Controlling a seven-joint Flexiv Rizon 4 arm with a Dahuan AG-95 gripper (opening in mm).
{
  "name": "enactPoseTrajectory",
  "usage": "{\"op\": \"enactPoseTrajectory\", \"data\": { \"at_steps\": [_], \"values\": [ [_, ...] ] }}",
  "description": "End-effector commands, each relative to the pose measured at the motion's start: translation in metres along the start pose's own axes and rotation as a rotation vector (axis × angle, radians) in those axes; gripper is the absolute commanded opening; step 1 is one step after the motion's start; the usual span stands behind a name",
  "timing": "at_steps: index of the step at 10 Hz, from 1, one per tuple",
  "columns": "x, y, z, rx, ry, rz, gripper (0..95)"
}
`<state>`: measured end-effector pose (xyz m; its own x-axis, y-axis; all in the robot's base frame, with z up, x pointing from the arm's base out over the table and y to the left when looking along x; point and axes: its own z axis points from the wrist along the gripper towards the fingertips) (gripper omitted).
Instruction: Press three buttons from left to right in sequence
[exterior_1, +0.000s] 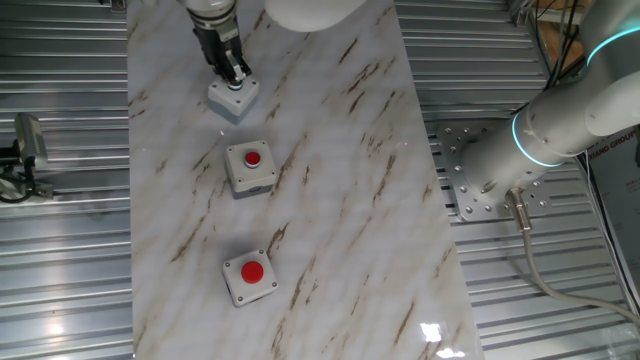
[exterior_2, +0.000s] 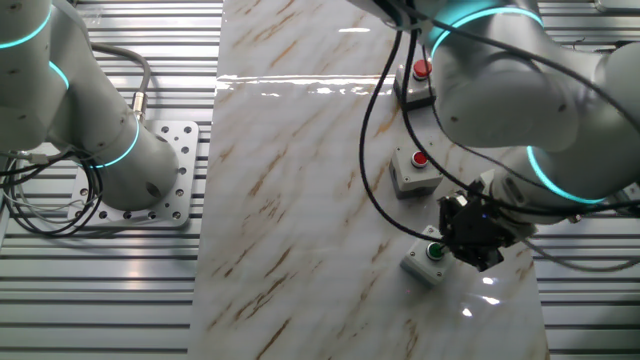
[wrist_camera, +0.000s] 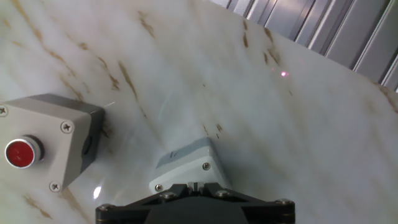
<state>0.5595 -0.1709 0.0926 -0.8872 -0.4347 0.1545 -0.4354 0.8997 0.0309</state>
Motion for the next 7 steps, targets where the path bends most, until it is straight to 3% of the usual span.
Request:
{"op": "enactPoseTrajectory", "data": {
  "at_steps": [1, 7],
  "values": [
    [0.0017, 0.0002, 0.0015, -0.003, -0.002, 0.000, 0.0],
    [0.0043, -0.0002, 0.0016, -0.013, 0.002, 0.002, 0.0]
  ]
}}
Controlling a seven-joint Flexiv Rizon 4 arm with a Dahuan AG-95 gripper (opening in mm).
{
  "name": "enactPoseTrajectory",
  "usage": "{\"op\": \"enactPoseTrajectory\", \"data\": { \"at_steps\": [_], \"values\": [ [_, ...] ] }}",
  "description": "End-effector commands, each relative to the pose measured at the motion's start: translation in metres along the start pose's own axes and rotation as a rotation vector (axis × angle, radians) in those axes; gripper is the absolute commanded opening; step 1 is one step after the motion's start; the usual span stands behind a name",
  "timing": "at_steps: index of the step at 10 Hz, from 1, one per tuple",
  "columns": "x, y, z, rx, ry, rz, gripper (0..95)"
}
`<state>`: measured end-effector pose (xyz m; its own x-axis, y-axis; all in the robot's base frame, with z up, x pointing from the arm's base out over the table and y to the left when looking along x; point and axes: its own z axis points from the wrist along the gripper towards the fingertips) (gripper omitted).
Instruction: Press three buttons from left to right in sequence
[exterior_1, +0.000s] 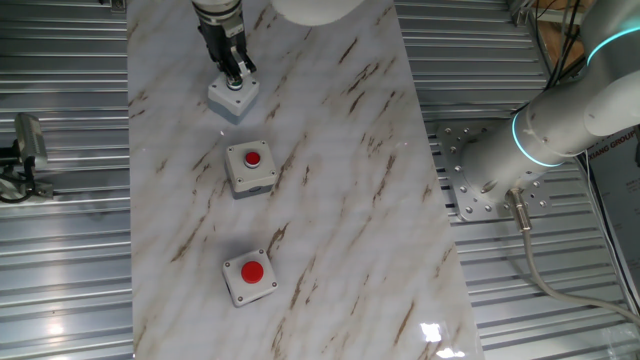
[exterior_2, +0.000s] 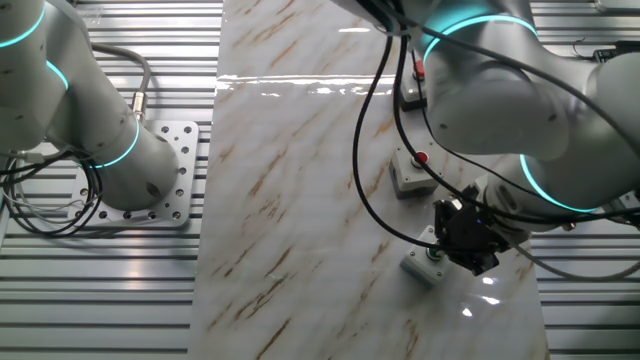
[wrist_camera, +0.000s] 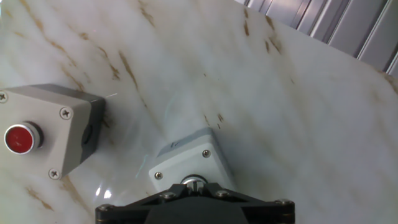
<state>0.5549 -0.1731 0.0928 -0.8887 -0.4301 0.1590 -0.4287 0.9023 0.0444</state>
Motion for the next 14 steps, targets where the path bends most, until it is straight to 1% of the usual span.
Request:
{"op": "enactPoseTrajectory", "data": {
  "at_steps": [1, 2, 3, 4, 5, 6, 7, 8, 9, 10, 11, 12, 13, 14],
  "values": [
    [-0.001, 0.000, 0.001, 0.005, 0.000, -0.004, 0.0],
    [-0.001, 0.000, 0.001, 0.004, 0.003, 0.000, 0.0],
    [-0.001, 0.000, 0.001, 0.002, 0.000, 0.002, 0.0],
    [0.000, 0.000, 0.001, 0.017, 0.001, -0.009, 0.0],
    [0.000, 0.000, 0.002, 0.014, -0.004, -0.010, 0.0],
    [0.001, 0.000, 0.002, 0.011, 0.003, -0.009, 0.0],
    [0.001, 0.000, 0.003, 0.010, 0.002, -0.006, 0.0],
    [0.001, 0.000, 0.005, 0.017, -0.007, -0.014, 0.0],
    [0.001, -0.001, 0.006, 0.015, -0.012, -0.016, 0.0],
    [0.000, -0.001, 0.007, 0.013, -0.005, -0.015, 0.0],
    [0.001, -0.001, 0.009, -0.008, 0.018, 0.007, 0.0],
    [0.001, -0.001, 0.011, 0.023, 0.006, -0.021, 0.0],
    [0.001, -0.002, 0.015, 0.035, -0.021, -0.031, 0.0],
    [0.001, -0.002, 0.019, 0.031, -0.017, -0.037, 0.0]
  ]
}}
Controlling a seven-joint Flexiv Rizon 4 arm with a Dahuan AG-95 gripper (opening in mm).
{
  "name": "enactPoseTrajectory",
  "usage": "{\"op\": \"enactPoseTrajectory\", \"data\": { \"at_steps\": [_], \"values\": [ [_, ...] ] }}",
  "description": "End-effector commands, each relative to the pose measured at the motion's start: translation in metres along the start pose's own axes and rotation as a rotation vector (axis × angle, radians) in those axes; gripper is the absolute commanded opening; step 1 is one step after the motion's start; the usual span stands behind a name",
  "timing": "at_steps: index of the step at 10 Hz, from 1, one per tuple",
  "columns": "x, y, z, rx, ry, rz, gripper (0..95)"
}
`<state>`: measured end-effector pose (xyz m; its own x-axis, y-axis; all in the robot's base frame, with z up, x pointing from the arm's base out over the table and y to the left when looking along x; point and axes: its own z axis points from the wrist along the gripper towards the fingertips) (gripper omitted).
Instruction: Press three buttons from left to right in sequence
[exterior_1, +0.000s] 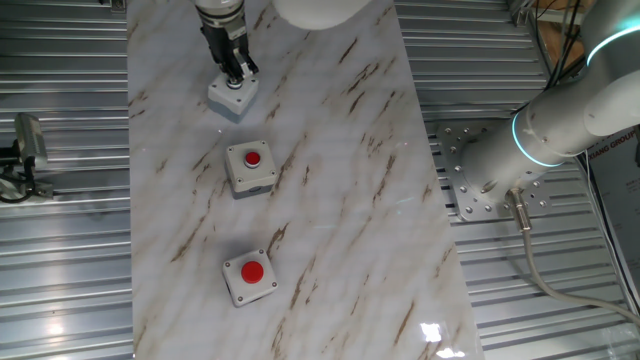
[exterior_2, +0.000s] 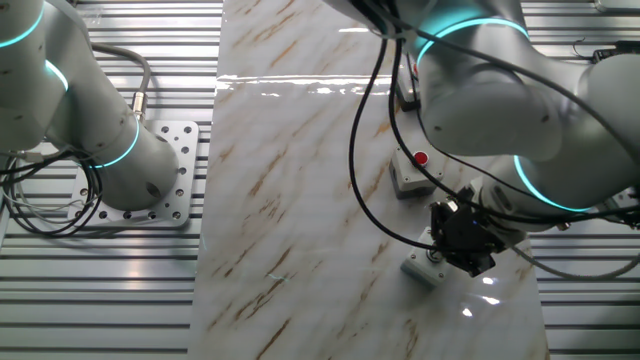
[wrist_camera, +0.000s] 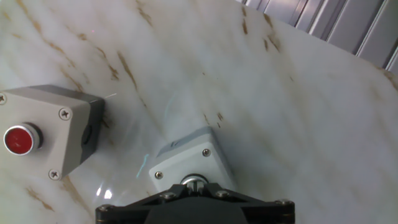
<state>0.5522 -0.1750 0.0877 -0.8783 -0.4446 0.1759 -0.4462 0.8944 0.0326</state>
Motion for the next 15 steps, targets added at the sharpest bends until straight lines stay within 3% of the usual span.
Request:
{"op": "enactPoseTrajectory", "data": {
  "at_steps": [1, 2, 3, 4, 5, 6, 7, 8, 9, 11, 12, 15],
  "values": [
    [-0.001, -0.001, 0.013, -0.004, -0.017, 0.004, 0.0],
    [0.000, -0.001, 0.012, -0.013, -0.005, 0.007, 0.0],
    [0.000, 0.000, 0.005, -0.034, 0.031, 0.029, 0.0],
    [0.001, 0.001, -0.002, -0.048, 0.046, 0.032, 0.0],
    [-0.001, 0.003, -0.016, -0.005, 0.013, -0.020, 0.0],
    [-0.002, 0.004, -0.022, -0.010, 0.050, -0.019, 0.0],
    [-0.001, 0.005, -0.025, -0.027, 0.045, -0.007, 0.0],
    [0.000, 0.006, -0.026, -0.033, 0.039, -0.009, 0.0],
    [-0.003, 0.007, -0.025, -0.070, 0.019, 0.038, 0.0],
    [-0.016, 0.015, -0.021, -0.079, 0.016, 0.117, 0.0],
    [-0.028, 0.024, -0.020, -0.077, 0.030, 0.194, 0.0],
    [-0.041, 0.039, -0.020, -0.083, 0.041, 0.272, 0.0]
  ]
}}
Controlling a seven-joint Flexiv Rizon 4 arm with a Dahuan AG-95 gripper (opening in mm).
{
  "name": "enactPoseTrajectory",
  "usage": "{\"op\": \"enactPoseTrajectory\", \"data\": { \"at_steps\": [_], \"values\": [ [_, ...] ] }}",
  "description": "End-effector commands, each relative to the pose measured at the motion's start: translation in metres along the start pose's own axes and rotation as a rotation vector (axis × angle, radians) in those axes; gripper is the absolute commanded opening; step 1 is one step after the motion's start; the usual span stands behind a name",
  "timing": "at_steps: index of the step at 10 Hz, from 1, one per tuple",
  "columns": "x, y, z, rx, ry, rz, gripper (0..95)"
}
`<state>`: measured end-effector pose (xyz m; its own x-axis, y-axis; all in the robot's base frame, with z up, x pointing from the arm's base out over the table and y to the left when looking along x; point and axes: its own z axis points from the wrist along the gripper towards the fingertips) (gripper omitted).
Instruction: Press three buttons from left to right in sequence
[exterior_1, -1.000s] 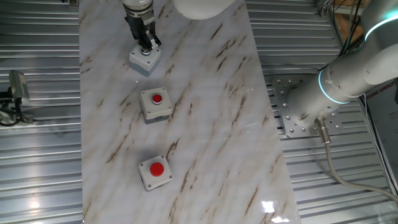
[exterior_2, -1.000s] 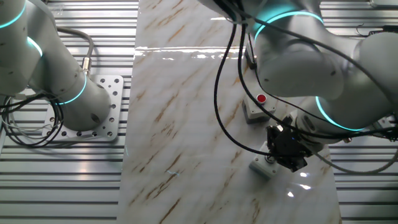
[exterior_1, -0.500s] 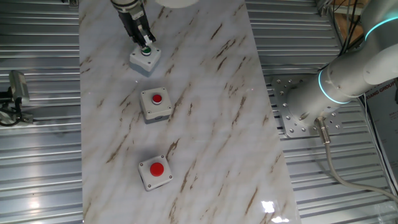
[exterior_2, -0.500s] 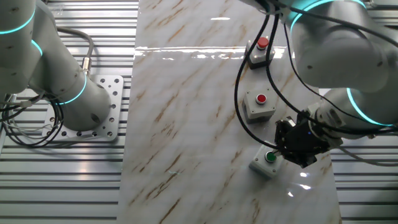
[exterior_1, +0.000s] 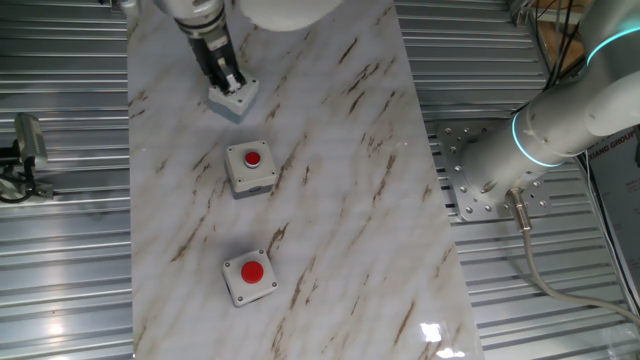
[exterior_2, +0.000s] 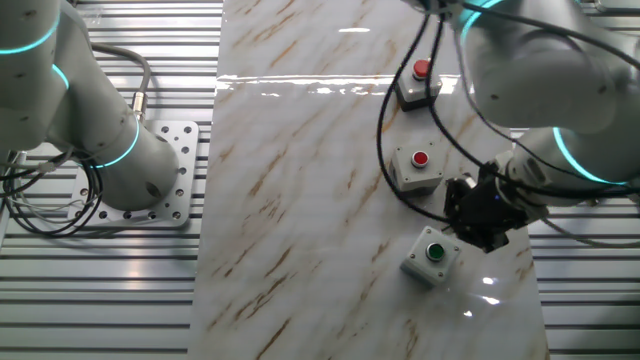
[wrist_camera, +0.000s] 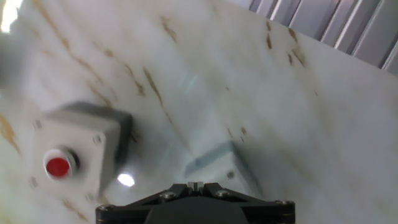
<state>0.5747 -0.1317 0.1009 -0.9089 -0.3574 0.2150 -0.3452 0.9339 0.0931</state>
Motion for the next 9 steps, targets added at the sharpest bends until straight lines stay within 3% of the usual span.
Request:
{"op": "enactPoseTrajectory", "data": {
  "at_steps": [1, 5, 9],
  "values": [
    [-0.004, 0.014, 0.000, -0.007, 0.000, 0.182, 0.0],
    [-0.013, 0.041, 0.008, -0.008, -0.011, 0.313, 0.0],
    [-0.004, 0.059, 0.012, -0.019, -0.015, 0.344, 0.0]
  ]
}}
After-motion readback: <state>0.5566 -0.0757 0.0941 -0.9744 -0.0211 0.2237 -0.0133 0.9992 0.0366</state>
